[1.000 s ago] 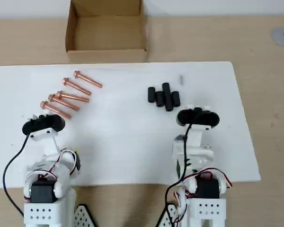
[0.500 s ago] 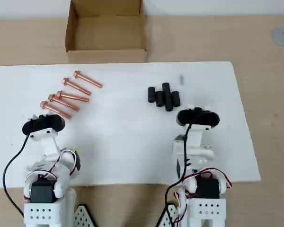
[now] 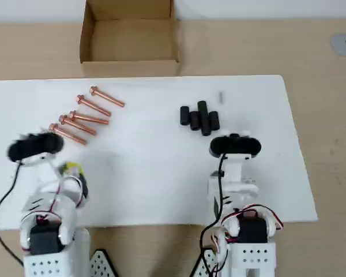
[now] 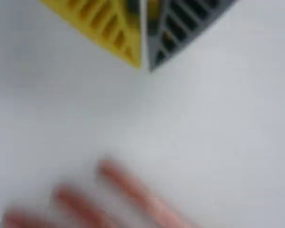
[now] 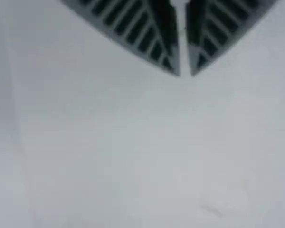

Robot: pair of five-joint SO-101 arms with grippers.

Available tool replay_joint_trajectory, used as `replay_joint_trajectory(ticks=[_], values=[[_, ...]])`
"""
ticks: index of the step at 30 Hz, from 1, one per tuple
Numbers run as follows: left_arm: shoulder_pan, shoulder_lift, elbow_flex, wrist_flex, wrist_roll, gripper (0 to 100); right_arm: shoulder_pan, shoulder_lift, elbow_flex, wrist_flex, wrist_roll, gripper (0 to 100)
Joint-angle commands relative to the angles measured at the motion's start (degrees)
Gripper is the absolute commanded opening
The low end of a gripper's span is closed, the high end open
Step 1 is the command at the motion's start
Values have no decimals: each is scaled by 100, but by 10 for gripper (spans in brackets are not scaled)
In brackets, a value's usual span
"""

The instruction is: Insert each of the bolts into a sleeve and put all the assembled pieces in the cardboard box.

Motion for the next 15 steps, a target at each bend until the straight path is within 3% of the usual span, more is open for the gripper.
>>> replay_joint_trajectory(ticks=[1, 7, 11, 15], values=[[-123, 40, -905, -141, -167, 9, -110, -620, -673, 211, 141, 9], [-114, 1253, -2620, 422, -211, 10, -136, -31, -1824, 378, 211, 9], [-114, 2774, -4281, 888, 79, 10, -119, 1393, -3134, 387, 185, 9], [-114, 4136, -5864, 1644, 334, 8, -127, 3134, -5323, 624, -88, 9]])
